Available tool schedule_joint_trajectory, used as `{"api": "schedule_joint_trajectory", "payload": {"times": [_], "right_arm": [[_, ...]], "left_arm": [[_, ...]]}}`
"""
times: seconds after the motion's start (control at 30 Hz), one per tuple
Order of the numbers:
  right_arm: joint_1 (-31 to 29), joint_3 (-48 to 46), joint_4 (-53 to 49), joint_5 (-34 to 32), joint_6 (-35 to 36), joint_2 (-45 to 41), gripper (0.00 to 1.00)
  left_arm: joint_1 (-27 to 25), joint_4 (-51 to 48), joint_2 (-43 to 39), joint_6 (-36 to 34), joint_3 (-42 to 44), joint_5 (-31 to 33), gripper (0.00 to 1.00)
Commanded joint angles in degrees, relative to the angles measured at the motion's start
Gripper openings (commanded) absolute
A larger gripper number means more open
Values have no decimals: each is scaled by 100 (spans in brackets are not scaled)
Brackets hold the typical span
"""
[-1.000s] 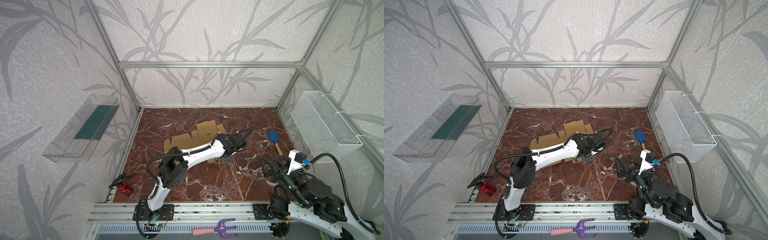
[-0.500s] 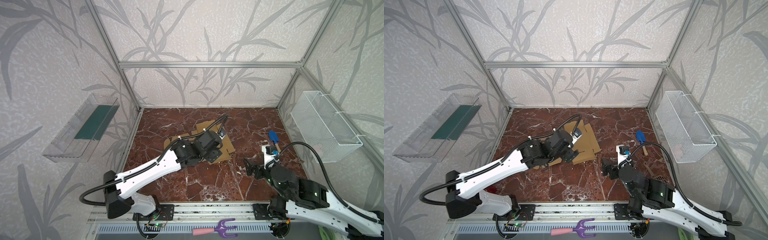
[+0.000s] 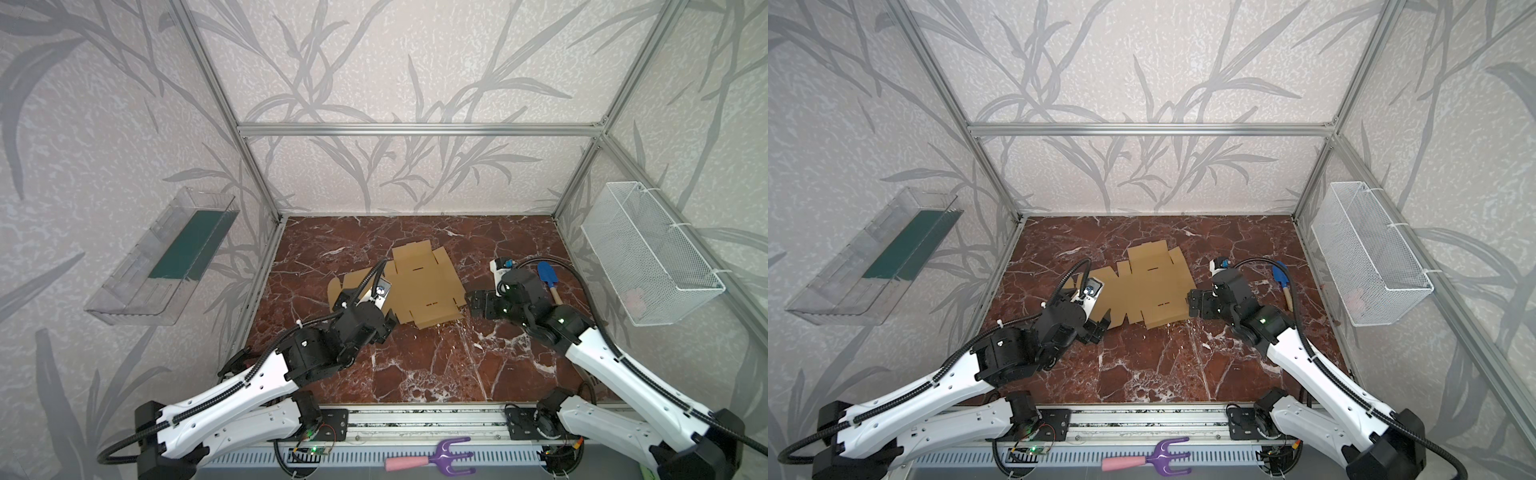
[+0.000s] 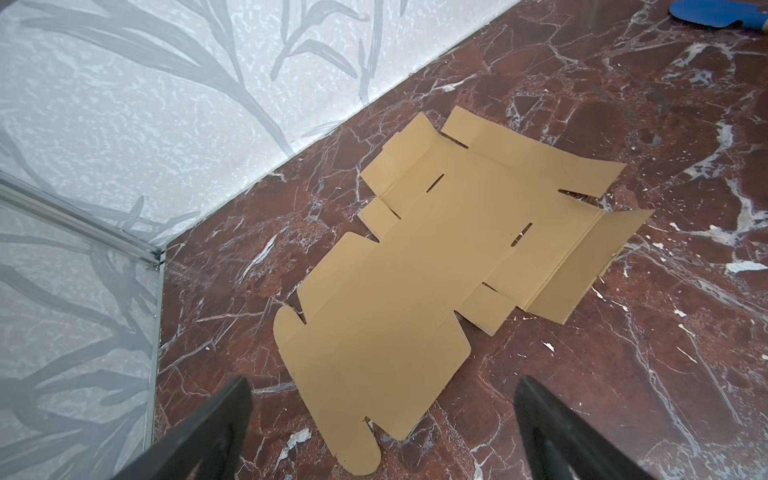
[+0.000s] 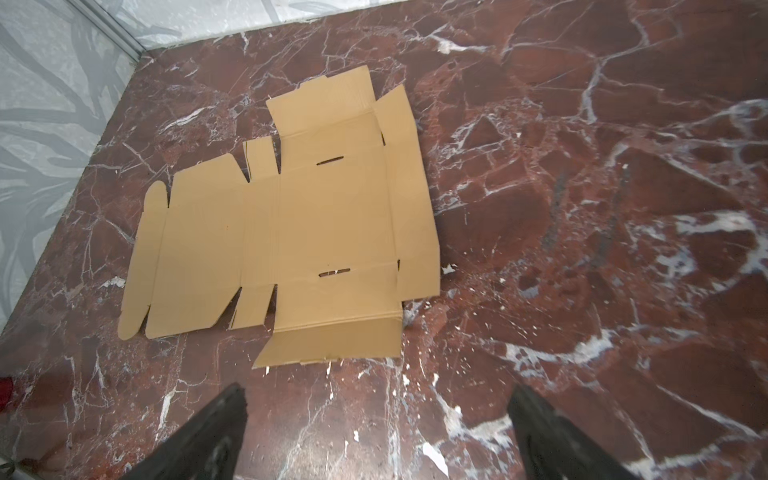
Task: Fold the paper box
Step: 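Lower the cardboard flat onto the table with the left gripper and release, then reach both grippers to opposite side edges of the flat cardboard blank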
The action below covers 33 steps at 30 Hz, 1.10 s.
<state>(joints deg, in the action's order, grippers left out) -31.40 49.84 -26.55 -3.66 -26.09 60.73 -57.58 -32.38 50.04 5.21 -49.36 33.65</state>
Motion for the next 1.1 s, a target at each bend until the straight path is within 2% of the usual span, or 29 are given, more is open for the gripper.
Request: {"api": "schedule_joint_trajectory", "payload": {"times": [0.0, 0.1, 0.27, 0.47, 0.63, 0.73, 1.07], "right_arm": [[401, 322, 436, 604, 433, 689, 96], [653, 435, 755, 810, 665, 1292, 93], [692, 729, 1171, 883, 983, 2119, 89], [784, 1172, 1460, 1042, 1307, 3060, 76], [1195, 1362, 1928, 1785, 1238, 3671, 67], [1311, 1580, 1881, 2083, 1277, 4104, 66], [1356, 1923, 1859, 2243, 1437, 4921, 65]], "left_arm": [[12, 456, -36, 26, 44, 353, 99], [15, 400, -3, -24, -2, 483, 99], [15, 482, -119, -62, 88, 474, 99], [10, 491, -110, -69, 94, 446, 99], [12, 564, -109, -107, 152, 402, 99], [10, 573, -99, -120, 158, 386, 99], [11, 682, -126, -194, 208, 394, 99]]}}
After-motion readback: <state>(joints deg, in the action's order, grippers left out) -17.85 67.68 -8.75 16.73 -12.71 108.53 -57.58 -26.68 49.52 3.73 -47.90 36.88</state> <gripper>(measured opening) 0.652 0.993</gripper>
